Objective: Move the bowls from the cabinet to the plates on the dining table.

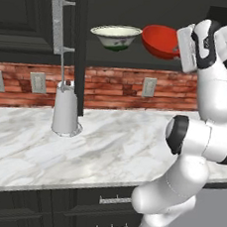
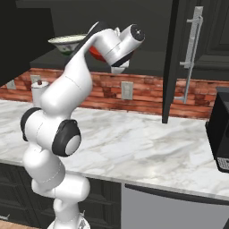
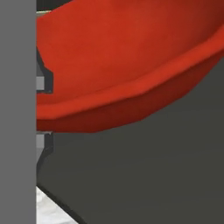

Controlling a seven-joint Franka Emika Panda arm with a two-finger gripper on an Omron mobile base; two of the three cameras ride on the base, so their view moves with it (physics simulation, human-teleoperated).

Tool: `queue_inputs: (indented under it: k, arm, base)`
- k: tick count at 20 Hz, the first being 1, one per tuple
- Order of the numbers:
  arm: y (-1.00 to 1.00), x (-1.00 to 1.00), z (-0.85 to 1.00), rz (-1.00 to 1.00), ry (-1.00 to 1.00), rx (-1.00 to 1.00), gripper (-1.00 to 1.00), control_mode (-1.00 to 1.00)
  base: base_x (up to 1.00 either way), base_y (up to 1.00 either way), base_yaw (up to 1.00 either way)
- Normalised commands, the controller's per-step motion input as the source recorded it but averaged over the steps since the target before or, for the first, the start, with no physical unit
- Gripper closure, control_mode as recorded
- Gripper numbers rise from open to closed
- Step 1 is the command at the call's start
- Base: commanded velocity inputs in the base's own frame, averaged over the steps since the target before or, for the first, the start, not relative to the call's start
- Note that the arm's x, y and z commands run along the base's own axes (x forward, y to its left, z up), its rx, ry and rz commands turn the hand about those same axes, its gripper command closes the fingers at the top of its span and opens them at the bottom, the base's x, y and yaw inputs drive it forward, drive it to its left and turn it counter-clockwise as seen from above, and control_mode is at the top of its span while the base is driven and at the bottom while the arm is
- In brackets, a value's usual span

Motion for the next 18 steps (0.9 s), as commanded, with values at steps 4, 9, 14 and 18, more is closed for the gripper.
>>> queue_inputs:
  k: [4,9,14,18]
  arm:
    - [0.20,-0.19,0.10,-0.01,-0.09,-0.07,1.00,-1.00]
    - [0.08,-0.22,0.10,-0.01,-0.11,-0.08,1.00,-1.00]
    - [-0.33,-0.13,0.00,-0.03,-0.09,-0.06,1.00,-1.00]
    - [-0.52,-0.16,-0.01,-0.03,-0.06,-0.05,1.00,-1.00]
  base:
    - [0.00,0.00,0.00]
    - [0.00,0.00,0.00]
    - [0.00,0.00,0.00]
    - [0.00,0.00,0.00]
